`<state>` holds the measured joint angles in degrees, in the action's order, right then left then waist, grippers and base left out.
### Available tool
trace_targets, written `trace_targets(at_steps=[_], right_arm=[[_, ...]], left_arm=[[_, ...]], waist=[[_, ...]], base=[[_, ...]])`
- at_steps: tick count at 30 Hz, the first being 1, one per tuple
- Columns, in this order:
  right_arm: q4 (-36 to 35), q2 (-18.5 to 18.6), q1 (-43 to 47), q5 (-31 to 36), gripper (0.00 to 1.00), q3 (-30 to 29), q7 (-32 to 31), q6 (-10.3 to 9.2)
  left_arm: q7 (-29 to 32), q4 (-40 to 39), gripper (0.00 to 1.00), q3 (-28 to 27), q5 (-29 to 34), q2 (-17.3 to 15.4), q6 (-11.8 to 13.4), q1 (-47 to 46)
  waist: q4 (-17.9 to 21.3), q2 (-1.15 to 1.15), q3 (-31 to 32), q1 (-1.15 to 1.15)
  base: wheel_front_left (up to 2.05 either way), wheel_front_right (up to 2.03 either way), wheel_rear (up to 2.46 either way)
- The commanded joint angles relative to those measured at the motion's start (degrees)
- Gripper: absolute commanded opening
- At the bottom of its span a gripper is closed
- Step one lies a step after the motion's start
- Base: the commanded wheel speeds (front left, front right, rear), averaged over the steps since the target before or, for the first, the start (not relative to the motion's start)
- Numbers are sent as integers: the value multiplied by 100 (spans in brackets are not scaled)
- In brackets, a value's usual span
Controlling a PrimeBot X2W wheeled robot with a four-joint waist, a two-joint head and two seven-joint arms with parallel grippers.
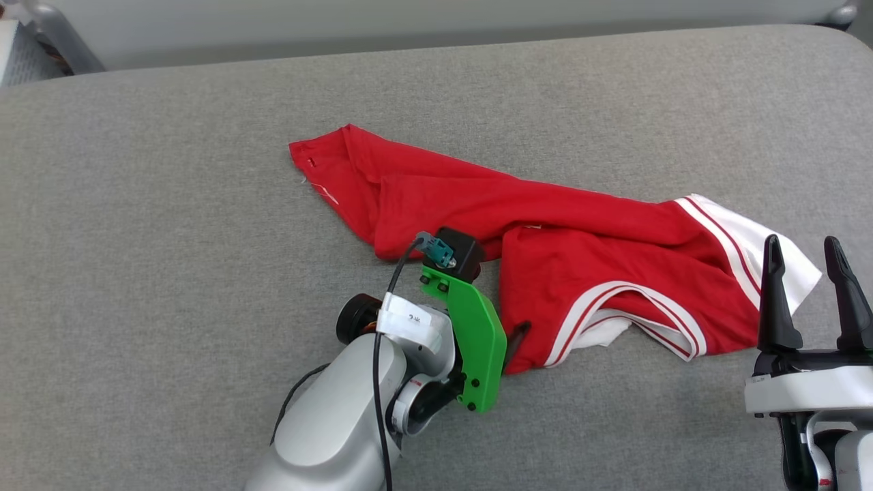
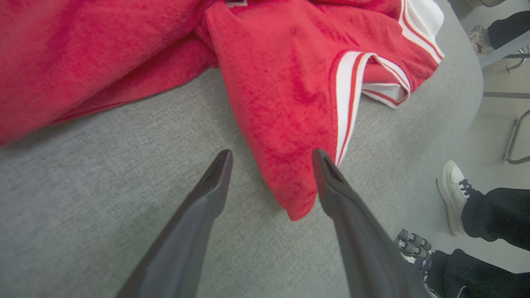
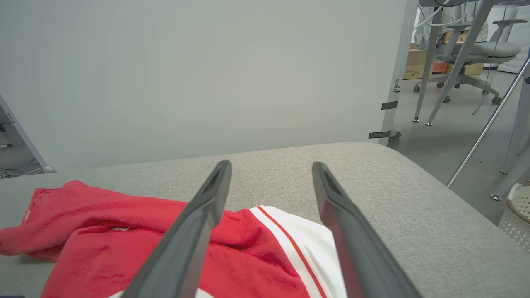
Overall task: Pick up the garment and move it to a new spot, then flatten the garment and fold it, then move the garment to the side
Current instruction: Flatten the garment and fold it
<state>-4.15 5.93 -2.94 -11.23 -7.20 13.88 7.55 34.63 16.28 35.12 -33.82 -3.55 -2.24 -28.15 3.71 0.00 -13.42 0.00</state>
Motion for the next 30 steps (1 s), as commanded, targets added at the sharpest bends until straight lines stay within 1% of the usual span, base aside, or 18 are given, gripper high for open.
trace_targets(at_steps=[1, 8, 9, 10, 11, 14, 18, 21, 23, 25, 27, 30], right_arm=[[5, -15, -117, 51, 100, 20, 26, -6], [83, -44, -167, 67, 100, 16, 63, -6], [94, -46, -176, 74, 100, 18, 65, -6], [107, -48, -187, 82, 100, 26, 68, -6], [118, -47, -192, 88, 100, 29, 70, -6], [163, -30, -199, 109, 100, 16, 75, -6], [214, 11, -167, 102, 100, 1, 78, -6], [243, 47, -122, 82, 100, 11, 75, -6], [253, 64, -76, 63, 100, 19, 65, -6], [262, 75, -19, 55, 100, 16, 56, -6], [281, 76, 44, 58, 100, 32, 46, -6], [302, 67, 111, 36, 100, 90, 34, -6]], left_arm=[[-80, 110, 100, -7, -1, 28, 47, -118], [-401, 604, 100, 69, -333, 59, 0, -204], [-447, 655, 71, 82, -389, 61, -23, -209], [-539, 700, 10, 90, -464, 63, -56, -217], [-640, 714, 0, 104, -534, 64, -93, -222], [-971, 789, 0, 167, -798, 65, -162, -187], [-1294, 917, 0, 151, -852, 55, -194, -121], [-1543, 843, 0, 49, -847, -68, -203, -32], [-1704, 701, 0, -44, -866, -199, -220, 65], [-1843, 514, 0, -150, -841, -379, -182, 159], [-1905, 281, 0, -263, -845, -560, -106, 281], [-1890, -182, 0, -450, -818, -917, 83, 474]], waist=[[177, 0, -175, 0], [223, 0, -283, 0], [216, 0, -287, 0], [203, 0, -287, 0], [186, 0, -279, 0], [101, 0, -214, 0], [-64, 0, -41, 0], [-228, 0, 138, 0], [-349, 0, 255, 0], [-495, 0, 371, 0], [-635, 0, 482, 0], [-819, 0, 597, 0]], base=[[0, 0, 0], [0, 0, 0], [0, 0, 0], [0, 0, 0], [0, 0, 0], [0, 0, 0], [0, 0, 0], [0, 0, 0], [0, 0, 0], [0, 0, 0], [0, 0, 0], [0, 0, 0]])
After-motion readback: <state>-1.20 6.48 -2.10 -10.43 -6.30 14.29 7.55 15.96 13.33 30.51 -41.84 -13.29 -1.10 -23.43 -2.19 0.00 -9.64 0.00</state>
